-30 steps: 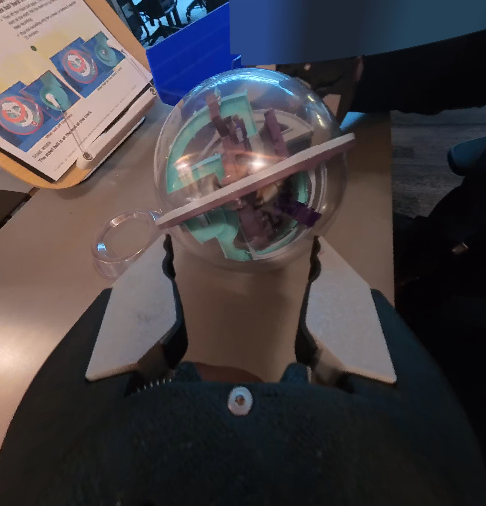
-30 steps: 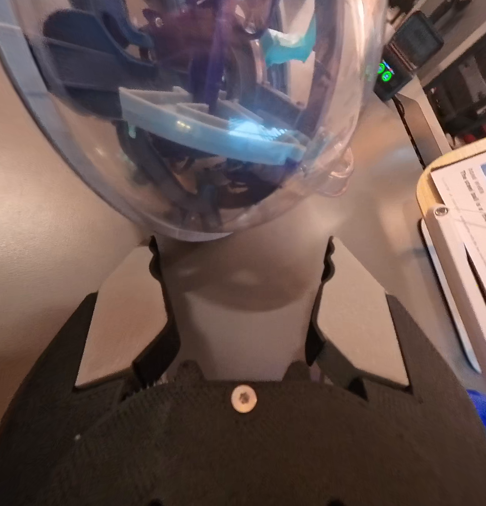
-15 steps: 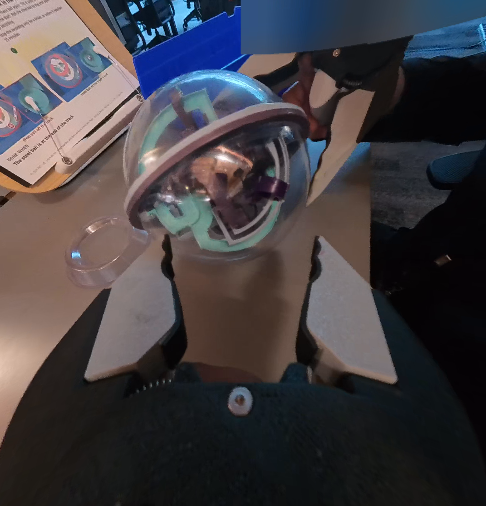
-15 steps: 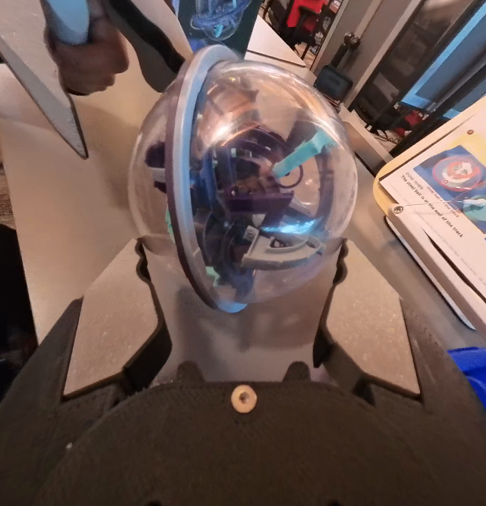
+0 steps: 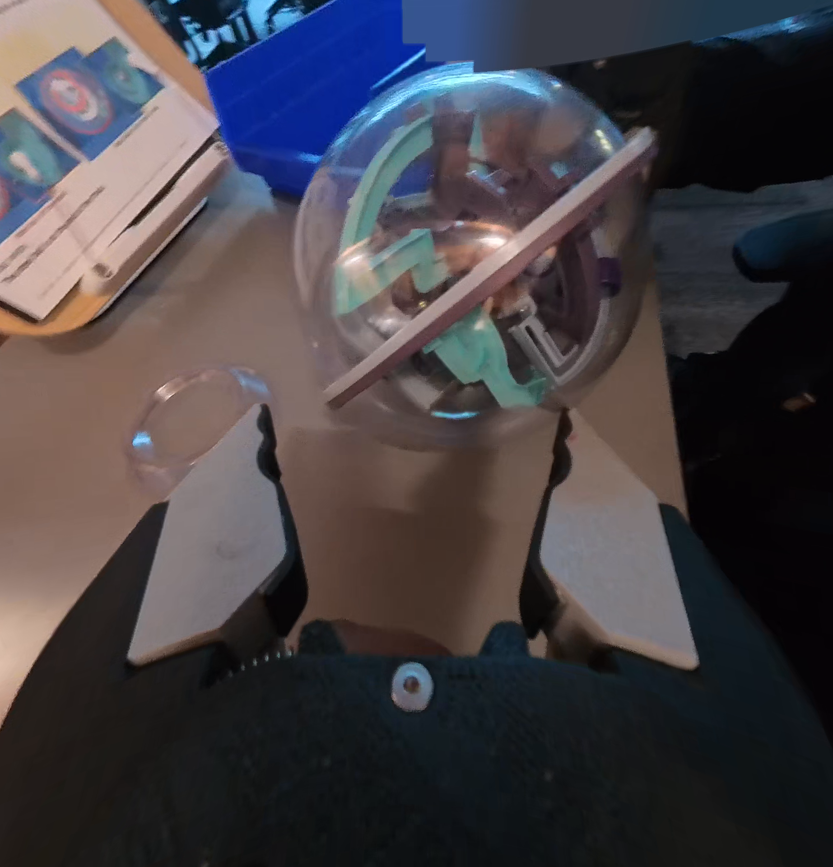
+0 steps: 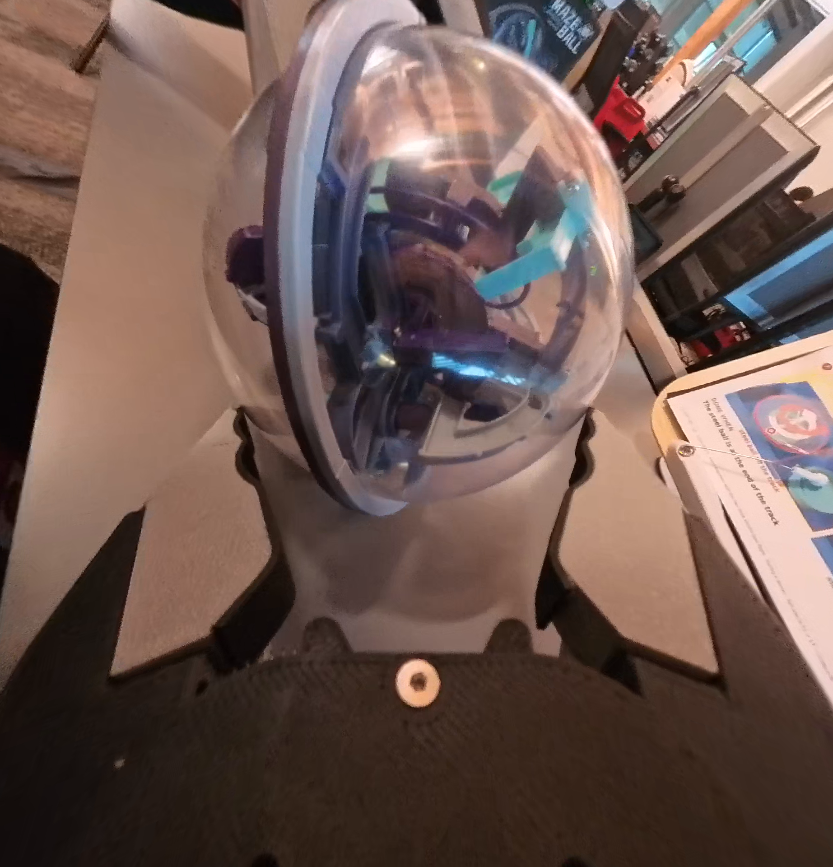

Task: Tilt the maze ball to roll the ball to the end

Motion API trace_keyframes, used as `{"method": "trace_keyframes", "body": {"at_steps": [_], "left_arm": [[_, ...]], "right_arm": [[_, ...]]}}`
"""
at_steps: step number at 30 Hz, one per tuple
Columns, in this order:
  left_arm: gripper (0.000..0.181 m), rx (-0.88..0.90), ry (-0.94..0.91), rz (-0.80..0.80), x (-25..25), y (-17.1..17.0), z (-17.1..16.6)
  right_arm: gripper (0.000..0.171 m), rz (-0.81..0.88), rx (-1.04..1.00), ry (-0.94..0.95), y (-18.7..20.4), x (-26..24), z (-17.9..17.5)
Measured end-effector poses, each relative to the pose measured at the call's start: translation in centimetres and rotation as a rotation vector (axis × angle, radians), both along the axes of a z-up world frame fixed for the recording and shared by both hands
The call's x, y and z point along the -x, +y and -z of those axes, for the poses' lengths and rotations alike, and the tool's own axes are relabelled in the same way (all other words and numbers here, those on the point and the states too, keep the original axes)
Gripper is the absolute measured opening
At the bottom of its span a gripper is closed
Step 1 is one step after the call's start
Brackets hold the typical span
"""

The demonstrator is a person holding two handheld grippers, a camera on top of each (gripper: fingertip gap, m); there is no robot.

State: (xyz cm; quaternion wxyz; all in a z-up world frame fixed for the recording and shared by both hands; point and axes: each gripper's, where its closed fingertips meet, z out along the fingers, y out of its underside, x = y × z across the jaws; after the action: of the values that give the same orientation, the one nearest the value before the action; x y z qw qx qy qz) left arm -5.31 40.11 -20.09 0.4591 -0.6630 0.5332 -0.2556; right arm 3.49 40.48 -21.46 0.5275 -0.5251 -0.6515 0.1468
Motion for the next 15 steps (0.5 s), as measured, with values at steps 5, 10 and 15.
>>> {"method": "trace_keyframes", "body": {"at_steps": [5,10,15], "left_arm": [[0.106,-0.088,0.029,0.072,-1.5,-1.1,0.7],[0.107,-0.122,0.003,0.031,-1.8,-1.1,0.6],[0.104,-0.166,0.009,-0.006,-1.4,-1.5,0.9]], "right_arm": [[0.132,-0.014,0.022,-0.014,0.2,-0.4,0.5],[0.134,-0.005,0.046,-0.052,0.6,-0.6,0.9],[0.131,0.005,0.025,-0.078,0.5,-0.7,1.0]]}}
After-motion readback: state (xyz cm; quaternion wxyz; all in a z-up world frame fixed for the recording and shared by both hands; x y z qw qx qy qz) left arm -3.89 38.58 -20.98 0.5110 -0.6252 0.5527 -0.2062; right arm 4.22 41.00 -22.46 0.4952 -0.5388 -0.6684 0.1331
